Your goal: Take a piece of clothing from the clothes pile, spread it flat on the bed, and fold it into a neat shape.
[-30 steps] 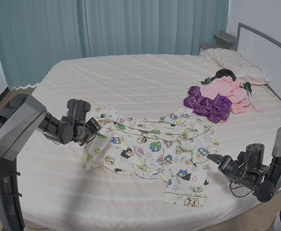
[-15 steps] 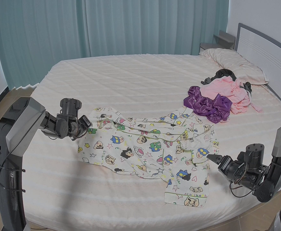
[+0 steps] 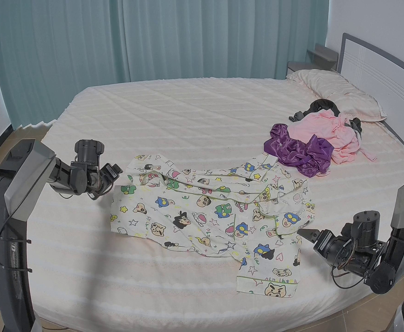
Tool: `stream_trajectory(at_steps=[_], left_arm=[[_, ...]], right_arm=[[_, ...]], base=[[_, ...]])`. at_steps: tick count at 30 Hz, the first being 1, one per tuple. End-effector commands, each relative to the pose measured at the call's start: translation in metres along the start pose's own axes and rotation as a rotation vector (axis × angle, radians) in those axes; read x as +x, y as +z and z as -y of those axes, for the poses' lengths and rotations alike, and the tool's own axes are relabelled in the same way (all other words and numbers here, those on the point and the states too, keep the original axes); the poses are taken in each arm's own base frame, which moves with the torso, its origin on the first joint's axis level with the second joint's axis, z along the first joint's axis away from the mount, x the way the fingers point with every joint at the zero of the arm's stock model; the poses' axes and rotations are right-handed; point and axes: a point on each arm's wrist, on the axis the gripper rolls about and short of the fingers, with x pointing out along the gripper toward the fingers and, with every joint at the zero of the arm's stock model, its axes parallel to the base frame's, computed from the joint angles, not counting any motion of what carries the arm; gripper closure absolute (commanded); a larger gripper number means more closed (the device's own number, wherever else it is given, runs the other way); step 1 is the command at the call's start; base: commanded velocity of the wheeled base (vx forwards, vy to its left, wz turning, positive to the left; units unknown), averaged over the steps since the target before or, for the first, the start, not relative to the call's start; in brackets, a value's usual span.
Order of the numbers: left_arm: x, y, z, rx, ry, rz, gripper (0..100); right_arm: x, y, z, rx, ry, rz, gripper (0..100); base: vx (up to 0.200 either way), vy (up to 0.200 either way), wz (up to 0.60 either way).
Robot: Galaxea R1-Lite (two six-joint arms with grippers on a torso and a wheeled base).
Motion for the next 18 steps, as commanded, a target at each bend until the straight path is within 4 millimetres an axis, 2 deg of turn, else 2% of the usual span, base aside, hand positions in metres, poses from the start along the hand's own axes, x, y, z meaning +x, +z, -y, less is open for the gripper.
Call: stream_trajectory(at_steps=[1, 2, 5, 6, 7, 10, 15, 18], left_arm=[[-0.02, 0.009, -0.006, -0.012, 0.005, -0.024, 0], [-0.021, 0.009, -0.006, -0.012, 0.003, -0.027, 0], [-0.049, 0.0, -0.013, -0.01, -0.056, -0.141, 0], [-0.05, -0.001, -0.014, -0.011, -0.057, -0.146, 0], [-0.063, -0.009, -0.018, -0.005, -0.081, -0.209, 0], [-0.079, -0.024, -0.028, 0.034, -0.088, -0.289, 0], [-0.092, -0.052, -0.043, 0.131, -0.055, -0.38, 0], [-0.098, -0.064, -0.045, 0.148, -0.067, -0.409, 0]], right_arm=[[-0.002, -0.005, 0.002, -0.016, -0.01, -0.024, 0], [-0.003, -0.006, 0.002, -0.018, -0.011, -0.025, 0], [-0.004, -0.008, 0.003, -0.022, -0.016, -0.044, 0], [-0.004, -0.009, 0.003, -0.023, -0.015, -0.045, 0], [-0.003, -0.01, 0.004, -0.023, -0.018, -0.053, 0], [-0.004, -0.011, 0.005, -0.028, -0.022, -0.06, 0], [-0.004, -0.012, 0.006, -0.032, -0.026, -0.063, 0], [-0.004, -0.012, 0.006, -0.035, -0.027, -0.066, 0]], base=[[0.0, 0.0, 0.0], [0.0, 0.0, 0.0], [0.0, 0.0, 0.0], [0.0, 0.0, 0.0], [0.0, 0.0, 0.0], [0.0, 0.0, 0.0], [0.0, 0.0, 0.0], [0.0, 0.0, 0.0]])
